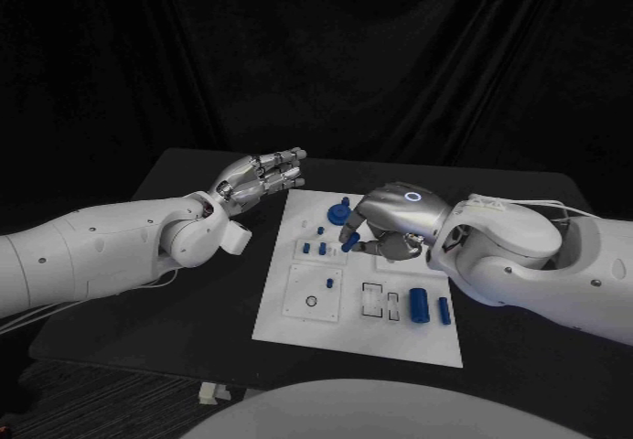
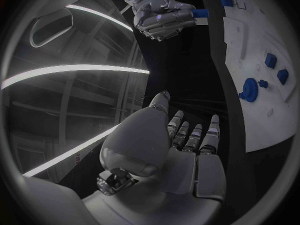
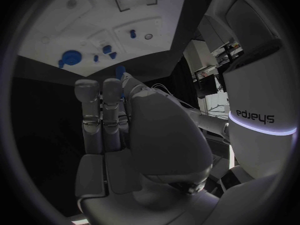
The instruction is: Assemble the parts on the task board
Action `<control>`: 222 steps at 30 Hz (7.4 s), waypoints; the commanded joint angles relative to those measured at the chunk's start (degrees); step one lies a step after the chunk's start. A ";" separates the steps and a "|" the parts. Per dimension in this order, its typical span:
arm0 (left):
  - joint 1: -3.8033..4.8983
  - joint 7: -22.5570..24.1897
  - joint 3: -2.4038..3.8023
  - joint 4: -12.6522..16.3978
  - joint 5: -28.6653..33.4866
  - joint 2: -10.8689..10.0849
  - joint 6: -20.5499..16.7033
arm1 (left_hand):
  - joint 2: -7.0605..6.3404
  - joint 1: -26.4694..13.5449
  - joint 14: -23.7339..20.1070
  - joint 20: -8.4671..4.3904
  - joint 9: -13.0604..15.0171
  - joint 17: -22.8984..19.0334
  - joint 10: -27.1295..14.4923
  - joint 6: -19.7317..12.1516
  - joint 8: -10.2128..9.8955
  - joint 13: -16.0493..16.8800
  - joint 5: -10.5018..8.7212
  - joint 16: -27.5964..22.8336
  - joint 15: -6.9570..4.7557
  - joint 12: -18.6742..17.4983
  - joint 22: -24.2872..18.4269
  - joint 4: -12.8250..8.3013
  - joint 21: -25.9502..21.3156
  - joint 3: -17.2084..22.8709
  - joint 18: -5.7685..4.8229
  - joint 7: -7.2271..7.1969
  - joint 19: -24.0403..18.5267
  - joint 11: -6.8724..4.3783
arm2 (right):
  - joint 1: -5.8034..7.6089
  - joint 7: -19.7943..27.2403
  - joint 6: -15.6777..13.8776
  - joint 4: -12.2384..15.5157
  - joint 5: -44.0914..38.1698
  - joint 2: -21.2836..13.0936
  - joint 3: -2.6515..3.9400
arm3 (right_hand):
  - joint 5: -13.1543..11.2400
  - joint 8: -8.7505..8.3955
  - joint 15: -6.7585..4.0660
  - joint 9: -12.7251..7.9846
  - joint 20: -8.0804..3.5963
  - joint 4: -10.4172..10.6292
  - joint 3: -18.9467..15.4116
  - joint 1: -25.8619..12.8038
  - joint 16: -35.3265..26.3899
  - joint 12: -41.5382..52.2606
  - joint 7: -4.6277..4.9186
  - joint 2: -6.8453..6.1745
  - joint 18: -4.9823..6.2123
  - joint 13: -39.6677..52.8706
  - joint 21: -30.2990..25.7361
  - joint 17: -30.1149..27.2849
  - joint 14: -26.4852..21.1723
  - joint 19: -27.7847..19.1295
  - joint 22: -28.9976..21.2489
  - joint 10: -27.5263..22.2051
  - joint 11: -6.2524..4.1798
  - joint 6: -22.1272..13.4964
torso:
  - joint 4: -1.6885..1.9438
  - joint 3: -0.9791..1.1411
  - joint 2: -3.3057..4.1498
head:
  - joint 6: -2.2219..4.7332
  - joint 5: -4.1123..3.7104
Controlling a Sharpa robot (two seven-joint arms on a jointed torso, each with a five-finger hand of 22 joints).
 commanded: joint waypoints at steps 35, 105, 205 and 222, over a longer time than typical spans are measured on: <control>-0.11 1.43 0.08 -1.98 0.41 1.30 1.47 | 0.22 0.14 -0.63 -0.09 -0.01 -0.05 -0.18 -0.31 0.24 0.03 1.14 -0.02 0.08 -0.23 -0.36 -0.49 -0.21 0.34 -0.47 0.14 0.17 0.45 | -10.07 -3.50 13.82 -10.41 -17.51 16.47 0.03 | 3.03 -1.82 0.11 -0.76 -0.11 -0.33 2.76 -3.01 9.02 -1.95 -0.18 -2.82 -1.71 0.18 8.38 9.31 2.50 1.37 6.75 3.76 -2.40 0.63 | 0.63 0.10 0.31 | 0.00 0.80; -0.33 -0.04 0.07 -3.34 0.41 2.13 1.99 | 0.75 0.20 -0.70 -0.07 0.00 -0.05 -0.32 -0.33 0.24 -0.01 1.40 -0.01 0.22 -0.48 -0.53 -0.73 -0.23 0.95 -0.59 0.24 0.22 0.54 | -11.85 -3.26 6.94 -11.20 -15.30 14.96 0.02 | -4.03 -3.39 0.96 -4.39 1.20 3.78 -5.27 -9.48 5.09 -2.59 -7.93 -4.93 -0.34 0.07 -0.10 3.97 -2.37 -2.92 4.85 -16.12 0.20 -34.49 | 0.64 0.14 0.23 | 0.00 0.57; -1.54 -0.50 0.07 -3.03 0.42 1.01 2.83 | 1.83 -0.11 -0.86 -0.06 -0.02 -0.06 -0.45 -0.43 0.25 -0.03 2.94 0.02 0.42 -0.65 -1.23 -1.01 -0.35 2.47 -1.08 0.37 0.15 0.73 | -9.25 -28.80 19.80 -5.09 16.67 -7.74 -0.03 | 9.83 20.44 -5.44 46.51 -4.68 5.63 -16.41 -30.60 39.12 83.40 -6.29 4.42 -5.56 86.19 40.79 46.19 10.60 6.14 11.77 22.73 -8.43 -8.35 | -0.13 0.01 -0.16 | 0.00 -2.48; -1.56 -0.74 0.07 -2.93 0.42 0.76 2.67 | 1.92 -0.15 -0.81 -0.06 -0.01 -0.04 -0.48 -0.43 0.24 -0.03 3.22 0.10 0.53 -0.65 -1.18 -1.08 -0.32 2.69 -1.14 0.39 0.26 0.76 | -5.99 -29.01 8.73 -0.75 39.66 -10.03 0.03 | 38.90 16.23 -4.66 42.98 -3.97 0.68 -5.76 -24.70 39.26 83.40 -6.14 3.00 -5.52 86.19 40.11 46.41 10.66 6.15 11.74 22.73 -8.57 -8.17 | -0.06 0.00 -0.11 | 0.00 -2.38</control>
